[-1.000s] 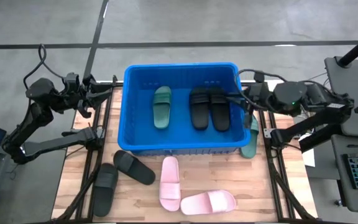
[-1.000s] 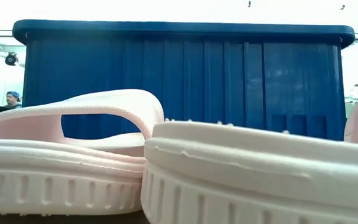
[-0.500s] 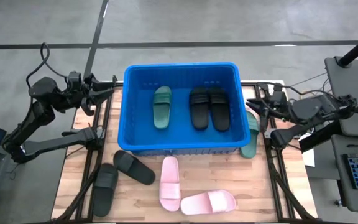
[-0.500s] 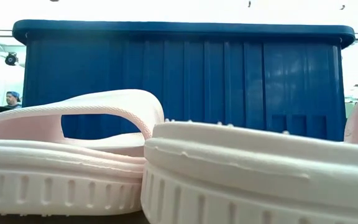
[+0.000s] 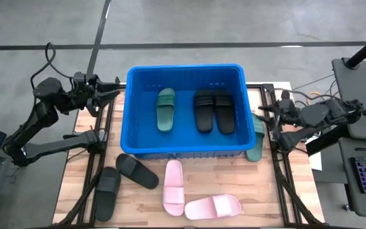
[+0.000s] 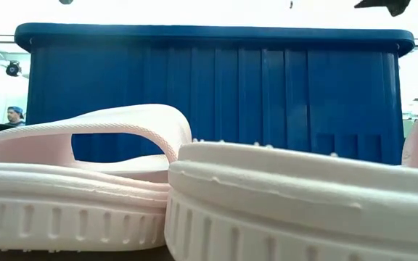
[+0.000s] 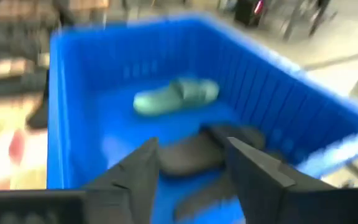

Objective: Pick and place slides into bin
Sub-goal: Put the green slide into the blue bin

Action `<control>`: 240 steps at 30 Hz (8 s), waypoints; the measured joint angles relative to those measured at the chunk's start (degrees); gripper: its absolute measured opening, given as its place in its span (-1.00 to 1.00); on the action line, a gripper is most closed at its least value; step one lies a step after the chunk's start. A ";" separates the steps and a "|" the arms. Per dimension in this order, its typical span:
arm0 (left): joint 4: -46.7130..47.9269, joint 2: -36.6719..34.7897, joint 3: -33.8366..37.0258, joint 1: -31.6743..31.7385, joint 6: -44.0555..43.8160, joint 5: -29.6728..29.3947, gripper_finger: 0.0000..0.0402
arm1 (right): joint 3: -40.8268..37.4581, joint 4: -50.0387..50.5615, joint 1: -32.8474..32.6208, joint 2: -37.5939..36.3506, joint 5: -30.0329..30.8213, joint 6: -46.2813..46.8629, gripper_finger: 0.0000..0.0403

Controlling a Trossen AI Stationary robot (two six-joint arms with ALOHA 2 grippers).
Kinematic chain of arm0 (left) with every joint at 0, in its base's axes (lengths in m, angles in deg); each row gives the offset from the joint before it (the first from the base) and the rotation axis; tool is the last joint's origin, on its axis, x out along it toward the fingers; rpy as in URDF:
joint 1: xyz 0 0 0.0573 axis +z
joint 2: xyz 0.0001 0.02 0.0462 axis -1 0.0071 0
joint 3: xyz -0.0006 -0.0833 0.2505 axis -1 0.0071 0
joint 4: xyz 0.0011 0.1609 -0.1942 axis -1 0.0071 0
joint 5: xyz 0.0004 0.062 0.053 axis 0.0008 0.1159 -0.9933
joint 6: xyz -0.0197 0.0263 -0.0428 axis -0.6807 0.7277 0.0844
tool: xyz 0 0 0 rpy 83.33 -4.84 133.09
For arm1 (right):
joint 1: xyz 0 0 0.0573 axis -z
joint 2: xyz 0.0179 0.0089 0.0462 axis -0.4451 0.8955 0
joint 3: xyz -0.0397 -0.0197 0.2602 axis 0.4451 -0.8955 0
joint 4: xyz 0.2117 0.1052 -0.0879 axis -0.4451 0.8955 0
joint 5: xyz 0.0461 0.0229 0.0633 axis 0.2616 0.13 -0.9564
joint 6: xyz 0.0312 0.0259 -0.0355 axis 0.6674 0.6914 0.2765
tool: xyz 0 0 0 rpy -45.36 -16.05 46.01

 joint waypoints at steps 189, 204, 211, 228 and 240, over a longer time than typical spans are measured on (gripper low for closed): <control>-0.65 -2.10 0.00 -0.02 -3.79 0.92 -0.04 | -16.41 27.33 10.69 58.99 -11.83 30.57 0.27; -0.65 -3.19 0.00 0.00 -4.46 0.90 -0.04 | -15.23 28.19 10.82 59.87 -7.72 31.18 -0.90; -0.65 -3.08 0.01 -0.01 -4.44 0.90 -0.04 | -14.93 28.97 10.82 55.73 -8.07 31.02 -0.95; -0.65 -3.08 0.00 -0.02 -4.40 0.90 -0.04 | -11.87 35.90 10.87 45.81 -9.05 35.45 -0.96; -0.66 -3.09 0.00 0.00 -4.39 0.89 -0.04 | -10.44 36.24 10.80 40.70 -8.88 45.35 -0.96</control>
